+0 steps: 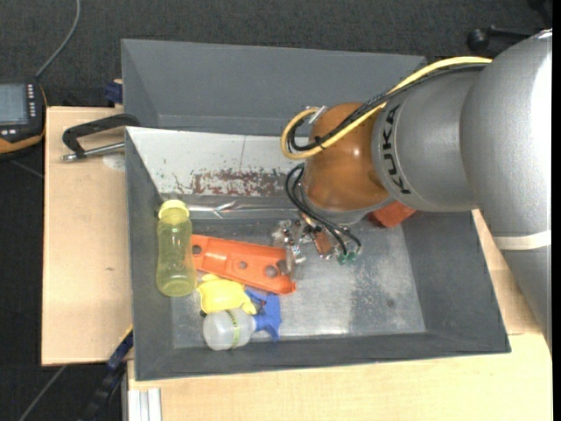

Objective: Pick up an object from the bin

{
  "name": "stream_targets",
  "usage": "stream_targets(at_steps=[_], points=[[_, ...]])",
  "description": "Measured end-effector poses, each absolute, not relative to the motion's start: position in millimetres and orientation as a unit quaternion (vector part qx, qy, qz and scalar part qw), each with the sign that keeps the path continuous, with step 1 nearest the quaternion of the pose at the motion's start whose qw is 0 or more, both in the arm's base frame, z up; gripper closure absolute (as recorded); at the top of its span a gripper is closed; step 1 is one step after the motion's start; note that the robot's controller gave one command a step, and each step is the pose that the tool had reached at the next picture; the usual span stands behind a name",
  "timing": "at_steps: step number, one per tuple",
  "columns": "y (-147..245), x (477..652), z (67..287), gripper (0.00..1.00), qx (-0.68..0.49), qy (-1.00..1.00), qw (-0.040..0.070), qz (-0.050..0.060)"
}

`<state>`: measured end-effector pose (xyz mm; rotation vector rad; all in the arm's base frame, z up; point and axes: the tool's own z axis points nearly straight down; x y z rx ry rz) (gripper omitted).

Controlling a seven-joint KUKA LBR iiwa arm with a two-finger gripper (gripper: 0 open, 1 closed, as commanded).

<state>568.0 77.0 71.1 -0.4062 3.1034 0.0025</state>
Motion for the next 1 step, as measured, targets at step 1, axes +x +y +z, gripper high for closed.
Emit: stream_targets(at_steps=[1], points=[[77.0,568.0,71.1,1.0,-0.13,0.992,0.006,0.001]])
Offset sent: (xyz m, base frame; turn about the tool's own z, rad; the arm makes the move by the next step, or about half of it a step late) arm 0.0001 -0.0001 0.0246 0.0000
